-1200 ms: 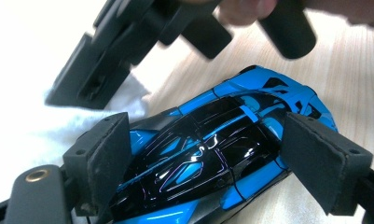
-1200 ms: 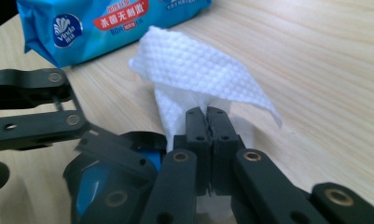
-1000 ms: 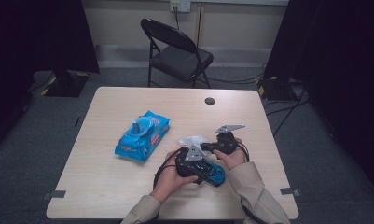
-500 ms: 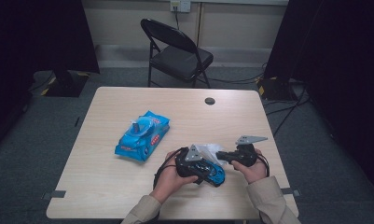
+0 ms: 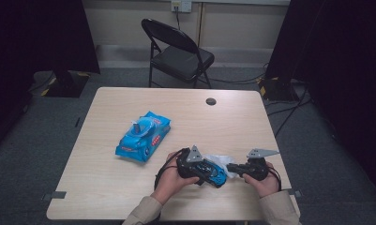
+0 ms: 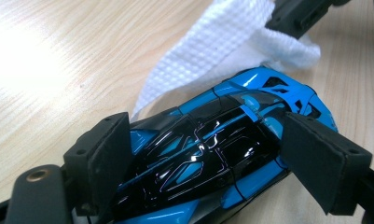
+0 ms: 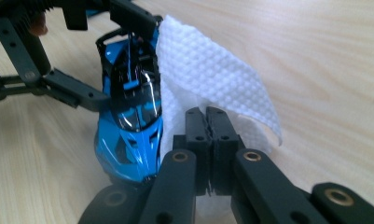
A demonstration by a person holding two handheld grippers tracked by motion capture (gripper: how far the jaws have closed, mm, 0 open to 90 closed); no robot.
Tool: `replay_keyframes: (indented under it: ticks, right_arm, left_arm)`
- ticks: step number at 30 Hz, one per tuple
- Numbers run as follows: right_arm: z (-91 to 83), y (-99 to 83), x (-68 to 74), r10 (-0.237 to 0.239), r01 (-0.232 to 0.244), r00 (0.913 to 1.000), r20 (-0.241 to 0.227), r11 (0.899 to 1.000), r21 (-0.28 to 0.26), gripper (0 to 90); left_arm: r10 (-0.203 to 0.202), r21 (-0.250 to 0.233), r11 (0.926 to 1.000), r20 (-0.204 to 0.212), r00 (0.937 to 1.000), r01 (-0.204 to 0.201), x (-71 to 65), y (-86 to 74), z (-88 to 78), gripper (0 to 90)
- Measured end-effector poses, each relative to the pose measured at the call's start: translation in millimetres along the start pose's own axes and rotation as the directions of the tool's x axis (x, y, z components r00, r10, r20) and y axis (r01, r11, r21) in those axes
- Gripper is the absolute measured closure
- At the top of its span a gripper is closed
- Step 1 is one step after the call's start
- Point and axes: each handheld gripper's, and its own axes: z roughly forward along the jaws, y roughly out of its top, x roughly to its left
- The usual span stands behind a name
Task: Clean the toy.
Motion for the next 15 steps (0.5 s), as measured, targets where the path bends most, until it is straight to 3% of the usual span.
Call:
replay_keyframes:
  ticks: [15]
  right_arm:
    - [13.6,-7.0,-9.2,0.037,-0.037,0.9993,-0.001,0.998,0.047,89.1]
  left_arm:
    - [-0.002,-0.002,1.0,0.0,1.0,0.002,0.6,-0.5,-0.3,16.5]
